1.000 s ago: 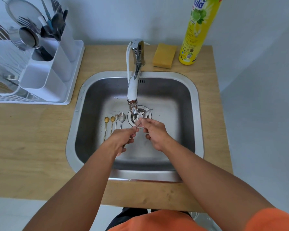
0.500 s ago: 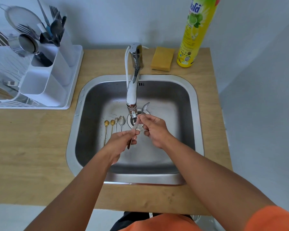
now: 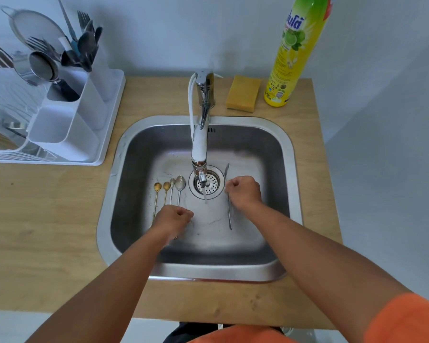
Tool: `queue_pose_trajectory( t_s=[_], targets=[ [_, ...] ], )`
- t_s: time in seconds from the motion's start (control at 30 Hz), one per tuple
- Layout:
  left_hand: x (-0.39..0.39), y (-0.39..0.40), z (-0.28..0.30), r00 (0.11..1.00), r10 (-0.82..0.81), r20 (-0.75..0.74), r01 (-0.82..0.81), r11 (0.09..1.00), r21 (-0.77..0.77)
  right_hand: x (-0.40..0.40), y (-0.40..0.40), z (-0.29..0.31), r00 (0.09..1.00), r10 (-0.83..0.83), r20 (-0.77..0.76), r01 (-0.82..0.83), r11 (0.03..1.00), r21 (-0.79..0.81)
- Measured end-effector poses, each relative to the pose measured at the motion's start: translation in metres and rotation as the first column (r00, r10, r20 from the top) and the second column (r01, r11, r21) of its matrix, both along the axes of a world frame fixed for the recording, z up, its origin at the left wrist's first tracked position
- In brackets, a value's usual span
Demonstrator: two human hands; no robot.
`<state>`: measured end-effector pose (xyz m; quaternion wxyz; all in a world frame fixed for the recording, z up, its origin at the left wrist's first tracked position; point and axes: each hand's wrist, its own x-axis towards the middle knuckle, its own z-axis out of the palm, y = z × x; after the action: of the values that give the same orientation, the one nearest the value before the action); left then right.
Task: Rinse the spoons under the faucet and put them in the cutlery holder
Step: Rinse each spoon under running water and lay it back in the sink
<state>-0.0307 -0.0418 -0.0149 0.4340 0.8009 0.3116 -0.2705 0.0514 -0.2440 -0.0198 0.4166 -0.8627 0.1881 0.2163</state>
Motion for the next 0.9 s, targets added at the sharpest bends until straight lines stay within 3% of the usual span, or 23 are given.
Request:
queue_pose_trajectory(
  t_s=[0.1, 0.3, 0.43, 0.63, 0.9],
  targets=[
    [0.004, 0.008, -0.008, 0.998, -0.058, -0.001, 0.058, 0.981, 0.188, -0.005, -0.002, -0.009, 0.999, 0.037, 0.000, -0.037, 0.994, -0.101],
    [0.013, 0.015, -0.016, 0.991, -0.129, -0.038, 0.133, 0.907, 0.400, -0.013, -0.001, -0.028, 0.994, 0.107, -0.031, -0.111, 0.959, -0.262],
    [0.021, 0.012, -0.020, 0.983, -0.174, -0.062, 0.183, 0.867, 0.463, -0.012, 0.000, -0.034, 0.992, 0.121, -0.028, -0.124, 0.949, -0.290],
    [0.029, 0.012, -0.028, 0.994, -0.112, 0.009, 0.092, 0.861, 0.501, 0.000, 0.001, -0.030, 0.994, 0.096, -0.054, -0.106, 0.969, -0.223],
    [0.028, 0.011, -0.032, 0.973, -0.211, -0.097, 0.228, 0.791, 0.568, 0.015, -0.008, -0.035, 0.992, 0.056, -0.113, -0.077, 0.979, -0.188]
  ],
)
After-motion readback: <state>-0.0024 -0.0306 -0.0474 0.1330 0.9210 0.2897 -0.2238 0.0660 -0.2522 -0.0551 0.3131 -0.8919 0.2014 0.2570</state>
